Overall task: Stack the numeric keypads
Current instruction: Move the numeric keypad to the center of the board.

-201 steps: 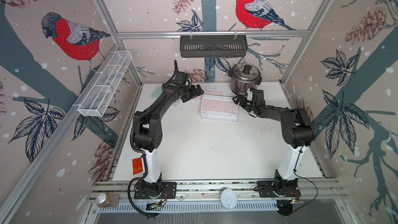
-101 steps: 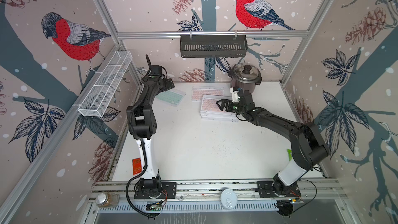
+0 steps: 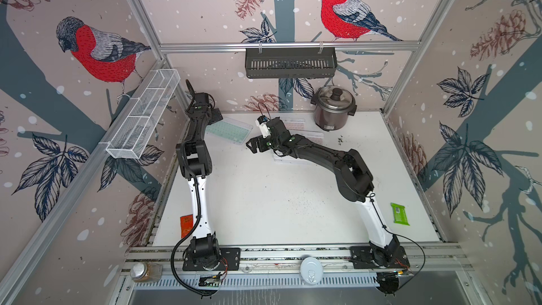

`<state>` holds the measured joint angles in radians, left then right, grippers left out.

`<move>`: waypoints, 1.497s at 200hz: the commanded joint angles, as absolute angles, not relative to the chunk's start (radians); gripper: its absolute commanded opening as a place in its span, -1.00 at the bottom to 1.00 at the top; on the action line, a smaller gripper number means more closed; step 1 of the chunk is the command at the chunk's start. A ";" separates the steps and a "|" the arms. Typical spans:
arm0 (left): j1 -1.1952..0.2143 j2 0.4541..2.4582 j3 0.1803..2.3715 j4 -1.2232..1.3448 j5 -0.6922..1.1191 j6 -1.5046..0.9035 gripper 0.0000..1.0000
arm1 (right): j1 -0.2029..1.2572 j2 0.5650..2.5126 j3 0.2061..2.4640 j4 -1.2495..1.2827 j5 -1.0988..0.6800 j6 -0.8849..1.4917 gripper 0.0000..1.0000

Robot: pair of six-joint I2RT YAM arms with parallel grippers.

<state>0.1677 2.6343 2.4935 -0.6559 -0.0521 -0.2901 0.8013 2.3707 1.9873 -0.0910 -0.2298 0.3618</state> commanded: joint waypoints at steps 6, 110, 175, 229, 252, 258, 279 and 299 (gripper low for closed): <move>0.202 2.717 2.572 -0.616 0.044 -0.293 0.98 | 0.808 2.520 2.219 -0.218 -0.266 0.361 0.99; 0.250 2.718 2.330 -0.517 0.532 -0.445 0.98 | 0.777 2.827 2.510 -0.048 -0.380 0.608 0.99; 0.244 2.584 2.117 -0.545 0.513 -0.443 0.98 | 0.776 2.854 2.549 -0.043 -0.367 0.661 0.99; 0.190 2.466 1.896 -0.540 0.510 -0.496 0.98 | 0.774 2.838 2.547 -0.117 -0.331 0.677 0.99; 0.186 2.379 1.827 -0.543 0.492 -0.500 0.98 | 0.781 2.804 2.523 -0.145 -0.293 0.647 0.99; 0.187 2.365 1.834 -0.563 0.476 -0.499 0.97 | 0.780 2.800 2.515 -0.146 -0.290 0.649 0.99; 0.196 2.324 1.855 -0.619 0.450 -0.501 0.98 | 0.782 2.809 2.514 -0.166 -0.274 0.660 0.99; 0.202 2.311 1.869 -0.637 0.412 -0.490 0.98 | 0.784 2.820 2.514 -0.174 -0.263 0.680 0.99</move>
<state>0.2073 2.3257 1.8538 -0.4503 0.3588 -0.4507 0.7666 2.8140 2.5172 -0.1764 -0.2165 0.6579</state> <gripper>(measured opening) 0.988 0.996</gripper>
